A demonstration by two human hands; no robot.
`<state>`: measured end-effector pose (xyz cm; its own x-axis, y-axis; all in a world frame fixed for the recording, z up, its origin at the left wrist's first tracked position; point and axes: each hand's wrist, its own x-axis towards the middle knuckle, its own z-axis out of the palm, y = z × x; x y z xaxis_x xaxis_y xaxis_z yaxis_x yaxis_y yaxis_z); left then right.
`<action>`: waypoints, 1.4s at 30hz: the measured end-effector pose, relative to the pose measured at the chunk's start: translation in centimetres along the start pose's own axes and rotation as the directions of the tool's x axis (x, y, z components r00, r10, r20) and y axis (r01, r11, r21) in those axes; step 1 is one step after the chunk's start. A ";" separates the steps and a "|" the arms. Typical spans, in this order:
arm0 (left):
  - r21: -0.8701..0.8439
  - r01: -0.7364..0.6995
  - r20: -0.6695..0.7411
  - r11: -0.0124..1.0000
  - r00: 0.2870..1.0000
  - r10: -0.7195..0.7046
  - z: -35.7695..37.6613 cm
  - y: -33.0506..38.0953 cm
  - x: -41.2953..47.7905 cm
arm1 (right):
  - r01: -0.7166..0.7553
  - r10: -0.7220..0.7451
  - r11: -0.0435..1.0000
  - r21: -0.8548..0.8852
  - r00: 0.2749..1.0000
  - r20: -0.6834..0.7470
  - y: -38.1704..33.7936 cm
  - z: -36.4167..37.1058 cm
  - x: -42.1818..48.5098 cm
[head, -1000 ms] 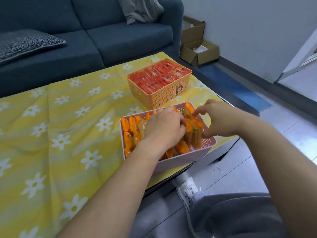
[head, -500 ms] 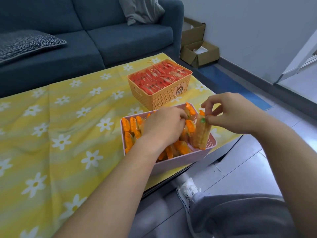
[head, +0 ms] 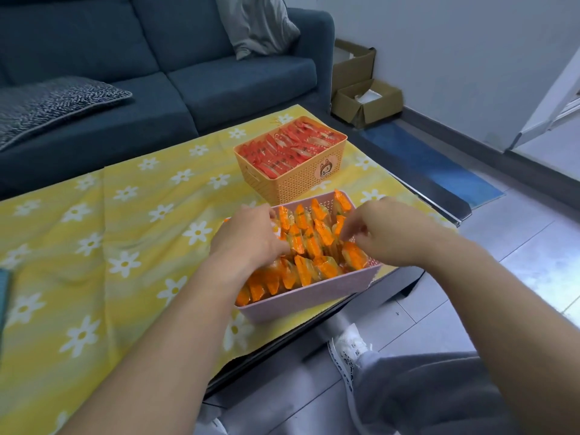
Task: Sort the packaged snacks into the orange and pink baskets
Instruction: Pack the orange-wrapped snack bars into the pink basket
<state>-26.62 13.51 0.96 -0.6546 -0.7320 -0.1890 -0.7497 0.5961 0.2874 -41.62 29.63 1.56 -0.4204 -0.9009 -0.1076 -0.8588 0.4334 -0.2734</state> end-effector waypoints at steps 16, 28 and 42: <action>-0.551 -0.419 -0.296 0.722 0.907 0.301 2.0 4.2 -1.3 | -0.082 0.194 0.709 0.700 0.978 -0.082 2.1 -3.4 -0.2; 0.019 -0.550 0.035 0.835 0.835 0.549 4.8 5.0 -0.8 | 0.048 -0.011 0.926 0.375 0.995 -0.101 3.6 -3.5 -0.9; -0.231 -0.512 -0.125 0.827 0.859 0.496 3.6 5.0 -0.3 | 0.070 0.031 0.941 0.332 0.957 -0.288 3.4 -4.2 -1.3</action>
<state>-30.51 17.86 -0.91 -0.9222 -0.3741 0.0981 -0.2626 0.7917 0.5516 -45.21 32.37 4.83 -0.5131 -0.8426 0.1637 -0.7397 0.3373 -0.5823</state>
